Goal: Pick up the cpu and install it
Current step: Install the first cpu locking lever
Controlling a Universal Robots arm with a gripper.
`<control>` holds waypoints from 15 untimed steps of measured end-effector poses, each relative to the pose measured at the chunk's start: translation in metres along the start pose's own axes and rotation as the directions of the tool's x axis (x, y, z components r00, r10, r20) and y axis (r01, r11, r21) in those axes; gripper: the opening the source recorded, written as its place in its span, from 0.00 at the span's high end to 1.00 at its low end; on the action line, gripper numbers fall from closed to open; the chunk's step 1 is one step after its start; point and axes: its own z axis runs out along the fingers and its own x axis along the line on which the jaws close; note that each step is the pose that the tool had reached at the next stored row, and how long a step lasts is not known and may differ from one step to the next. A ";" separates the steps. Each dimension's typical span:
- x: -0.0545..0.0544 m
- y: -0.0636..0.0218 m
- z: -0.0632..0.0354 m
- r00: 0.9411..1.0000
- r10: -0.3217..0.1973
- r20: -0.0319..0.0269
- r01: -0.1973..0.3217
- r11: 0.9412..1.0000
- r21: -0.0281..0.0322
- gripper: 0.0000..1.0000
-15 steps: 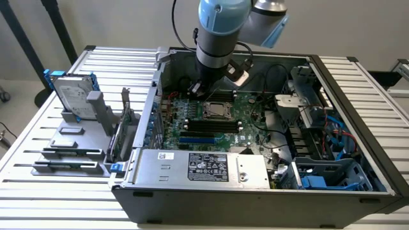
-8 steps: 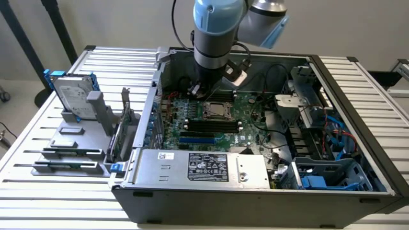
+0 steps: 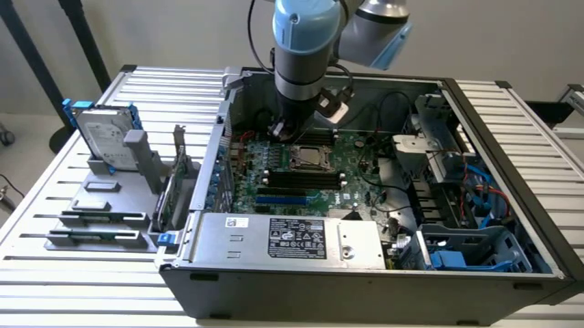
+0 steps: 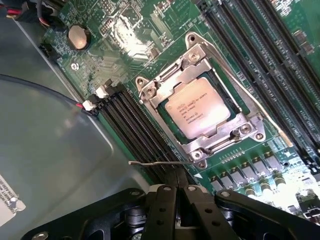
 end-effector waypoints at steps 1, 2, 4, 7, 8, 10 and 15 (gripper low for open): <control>0.000 -0.0002 0.0017 1.000 0.000 0.001 0.000 1.000 -0.001 0.89; 0.001 -0.0005 0.0033 1.000 0.000 0.003 0.000 1.000 -0.003 0.89; 0.002 -0.0014 0.0052 1.000 0.000 0.010 0.000 1.000 -0.009 0.89; 0.004 -0.0031 0.0063 1.000 0.002 0.018 -0.001 1.000 -0.016 0.89; 0.004 -0.0034 0.0065 1.000 0.002 0.020 -0.002 1.000 -0.018 0.89; 0.005 -0.0037 0.0066 1.000 0.004 0.025 -0.003 1.000 -0.023 0.89; 0.005 -0.0038 0.0061 1.000 0.005 0.028 -0.004 1.000 -0.025 0.89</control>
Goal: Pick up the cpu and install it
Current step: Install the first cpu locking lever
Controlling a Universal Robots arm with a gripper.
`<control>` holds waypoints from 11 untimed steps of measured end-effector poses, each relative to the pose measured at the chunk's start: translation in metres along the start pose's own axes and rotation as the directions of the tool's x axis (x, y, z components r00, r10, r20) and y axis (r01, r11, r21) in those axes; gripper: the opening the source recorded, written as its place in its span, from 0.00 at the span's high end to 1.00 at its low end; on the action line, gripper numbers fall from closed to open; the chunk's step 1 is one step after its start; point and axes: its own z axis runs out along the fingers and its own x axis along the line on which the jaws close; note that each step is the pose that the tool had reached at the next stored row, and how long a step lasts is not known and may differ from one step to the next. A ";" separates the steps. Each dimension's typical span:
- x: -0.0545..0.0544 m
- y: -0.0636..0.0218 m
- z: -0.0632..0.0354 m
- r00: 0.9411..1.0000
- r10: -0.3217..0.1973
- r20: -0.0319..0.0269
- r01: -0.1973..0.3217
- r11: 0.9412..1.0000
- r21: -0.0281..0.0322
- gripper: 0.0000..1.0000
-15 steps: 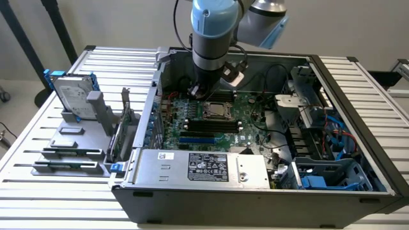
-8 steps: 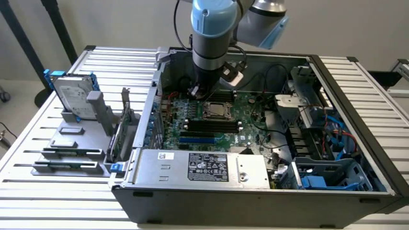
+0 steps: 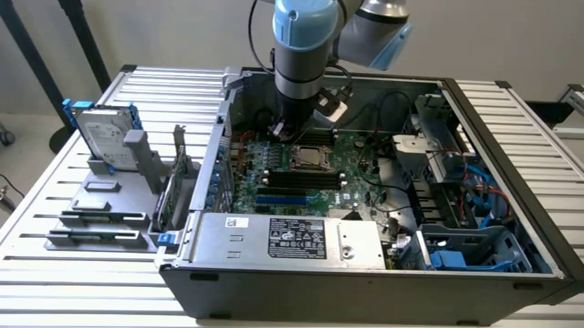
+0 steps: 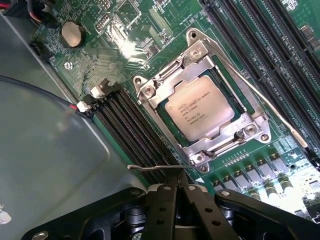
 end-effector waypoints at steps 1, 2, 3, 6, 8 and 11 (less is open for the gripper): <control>0.000 -0.0001 -0.0007 1.000 0.000 0.000 0.000 1.000 0.000 0.89; 0.000 -0.0003 -0.0016 1.000 0.000 0.000 0.000 1.000 0.000 0.89; 0.001 -0.0005 -0.0024 1.000 0.000 0.000 0.000 1.000 0.000 0.89; 0.000 0.0000 -0.0033 1.000 0.000 0.000 0.000 1.000 0.000 0.89; -0.001 0.0007 -0.0038 1.000 0.000 0.000 0.000 1.000 0.000 0.89; -0.002 0.0021 -0.0045 1.000 0.000 0.000 0.000 1.000 0.000 0.89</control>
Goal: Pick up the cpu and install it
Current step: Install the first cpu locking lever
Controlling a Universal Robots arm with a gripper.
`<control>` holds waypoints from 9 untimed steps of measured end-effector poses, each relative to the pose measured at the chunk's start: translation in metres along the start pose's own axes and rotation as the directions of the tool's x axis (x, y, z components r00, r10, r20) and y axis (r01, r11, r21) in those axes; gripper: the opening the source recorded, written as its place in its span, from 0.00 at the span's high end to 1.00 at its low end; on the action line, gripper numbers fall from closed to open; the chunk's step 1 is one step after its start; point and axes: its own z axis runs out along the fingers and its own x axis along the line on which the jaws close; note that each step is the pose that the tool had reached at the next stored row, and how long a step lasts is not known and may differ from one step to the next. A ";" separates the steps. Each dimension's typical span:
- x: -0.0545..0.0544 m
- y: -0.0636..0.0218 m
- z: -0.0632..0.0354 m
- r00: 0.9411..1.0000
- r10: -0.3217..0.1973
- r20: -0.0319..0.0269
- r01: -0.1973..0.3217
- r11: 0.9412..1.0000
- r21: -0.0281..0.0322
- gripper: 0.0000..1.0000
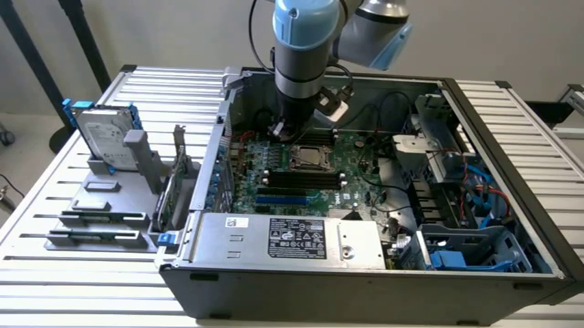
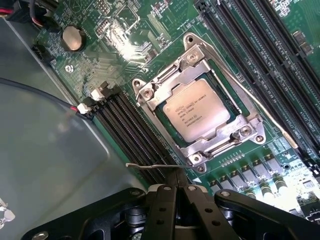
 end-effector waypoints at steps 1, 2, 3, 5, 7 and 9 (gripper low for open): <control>0.000 0.0000 0.0000 1.000 0.000 0.000 0.000 1.000 0.000 0.89; 0.000 0.0001 0.0000 1.000 0.000 0.000 0.000 1.000 0.000 0.89; 0.000 0.0003 0.0000 1.000 0.000 0.000 0.000 1.000 0.000 0.89; 0.000 0.0008 0.0000 1.000 0.000 0.000 0.000 1.000 0.000 0.89; 0.001 0.0015 0.0001 1.000 0.000 0.000 0.000 1.000 0.000 0.89; 0.002 0.0026 0.0002 1.000 0.000 0.000 0.000 1.000 0.000 0.89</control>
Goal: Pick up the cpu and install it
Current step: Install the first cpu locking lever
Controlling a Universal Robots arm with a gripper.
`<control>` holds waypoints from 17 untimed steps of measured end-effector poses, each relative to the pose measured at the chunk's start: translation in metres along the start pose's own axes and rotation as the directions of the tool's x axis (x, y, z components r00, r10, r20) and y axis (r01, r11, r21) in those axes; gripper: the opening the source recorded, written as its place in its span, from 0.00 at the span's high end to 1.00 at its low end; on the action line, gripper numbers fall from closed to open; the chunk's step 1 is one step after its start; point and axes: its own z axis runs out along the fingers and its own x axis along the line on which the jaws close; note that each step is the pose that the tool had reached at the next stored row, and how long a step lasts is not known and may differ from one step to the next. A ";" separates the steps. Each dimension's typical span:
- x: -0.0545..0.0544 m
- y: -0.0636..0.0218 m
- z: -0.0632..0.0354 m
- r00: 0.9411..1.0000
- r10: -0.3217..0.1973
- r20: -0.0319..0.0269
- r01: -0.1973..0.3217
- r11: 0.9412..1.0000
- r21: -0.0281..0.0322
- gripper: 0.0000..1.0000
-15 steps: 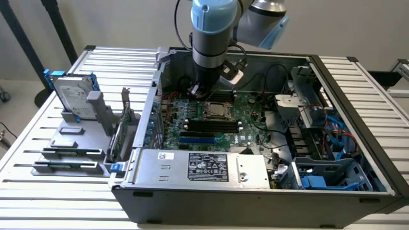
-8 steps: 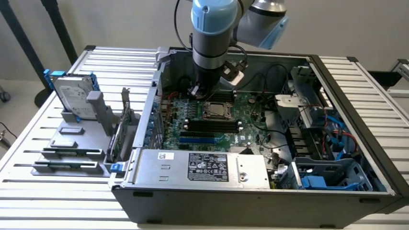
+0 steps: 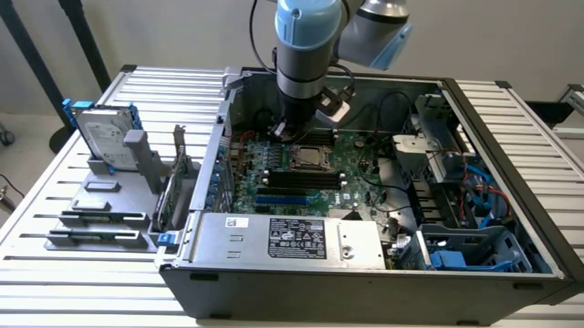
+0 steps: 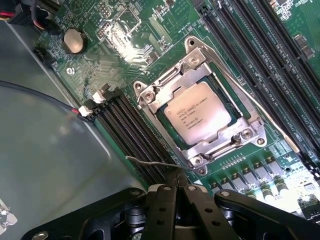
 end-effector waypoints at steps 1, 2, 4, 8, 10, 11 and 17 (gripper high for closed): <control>0.000 0.0005 0.0000 1.000 0.000 0.000 0.000 1.000 0.000 0.89; 0.001 0.0008 0.0000 1.000 0.000 0.000 0.000 1.000 0.000 0.89; 0.001 0.0010 0.0003 1.000 0.000 0.000 0.000 1.000 -0.001 0.89; 0.000 0.0015 0.0022 1.000 0.001 0.001 -0.001 1.000 -0.002 0.89; 0.000 0.0020 0.0038 1.000 0.000 0.002 0.000 1.000 -0.002 0.89; -0.001 0.0022 0.0046 1.000 0.000 0.002 0.000 1.000 -0.003 0.89; 0.001 0.0061 0.0069 1.000 0.000 0.003 0.000 1.000 -0.004 0.89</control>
